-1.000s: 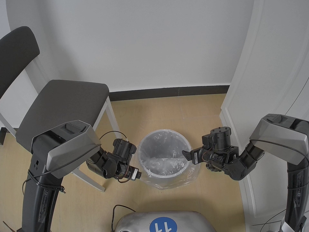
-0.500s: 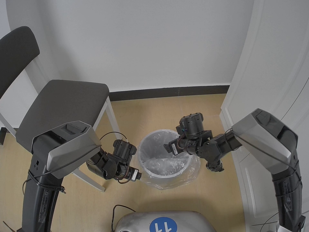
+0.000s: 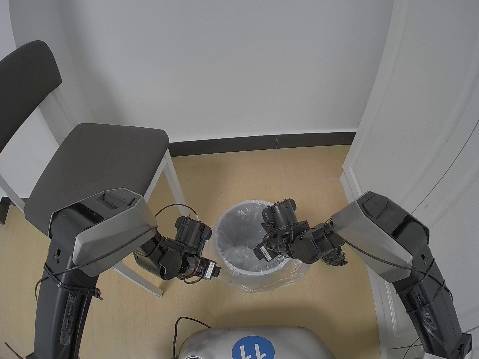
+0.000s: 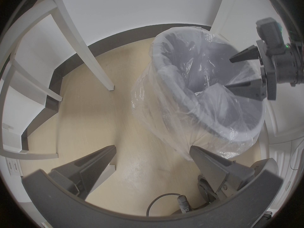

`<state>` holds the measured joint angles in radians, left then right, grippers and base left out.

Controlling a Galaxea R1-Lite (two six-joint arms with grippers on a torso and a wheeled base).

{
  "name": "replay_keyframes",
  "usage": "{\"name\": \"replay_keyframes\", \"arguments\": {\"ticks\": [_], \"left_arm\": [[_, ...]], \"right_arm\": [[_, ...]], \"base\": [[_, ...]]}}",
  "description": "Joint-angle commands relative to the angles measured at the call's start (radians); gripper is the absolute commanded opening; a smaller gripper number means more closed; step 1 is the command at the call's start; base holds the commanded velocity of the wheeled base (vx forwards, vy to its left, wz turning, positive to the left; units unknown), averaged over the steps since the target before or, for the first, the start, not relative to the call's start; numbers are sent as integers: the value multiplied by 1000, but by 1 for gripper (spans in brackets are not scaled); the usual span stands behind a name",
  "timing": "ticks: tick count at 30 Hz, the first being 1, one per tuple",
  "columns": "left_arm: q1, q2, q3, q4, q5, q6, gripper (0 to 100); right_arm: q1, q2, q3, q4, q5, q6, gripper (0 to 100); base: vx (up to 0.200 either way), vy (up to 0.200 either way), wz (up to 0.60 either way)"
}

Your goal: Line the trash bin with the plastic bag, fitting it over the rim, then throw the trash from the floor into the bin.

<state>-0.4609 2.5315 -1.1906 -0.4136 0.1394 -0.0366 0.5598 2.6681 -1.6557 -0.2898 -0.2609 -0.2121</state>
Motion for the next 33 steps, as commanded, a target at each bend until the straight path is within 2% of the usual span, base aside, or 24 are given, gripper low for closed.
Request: {"name": "replay_keyframes", "arguments": {"ticks": [1, 7, 15, 23, 33], "left_arm": [[1, 1, 2, -1, 0, -2, 100], [-1, 1, 2, -1, 0, 0, 100], [-2, 0, 9, -2, 0, 1, 100], [-2, 0, 9, -2, 0, 1, 100], [-2, 0, 11, -2, 0, 1, 100]], "right_arm": [[6, -54, 94, -3, 0, -16, 100], [35, -140, 237, -26, 0, -16, 100], [74, -174, 321, -158, -1, -16, 100], [78, -206, 424, -158, -1, -23, 100], [77, -195, 464, -192, -1, -21, 100]], "base": [[0, 0, 0], [0, 0, 0], [0, 0, 0], [0, 0, 0], [0, 0, 0]]}}
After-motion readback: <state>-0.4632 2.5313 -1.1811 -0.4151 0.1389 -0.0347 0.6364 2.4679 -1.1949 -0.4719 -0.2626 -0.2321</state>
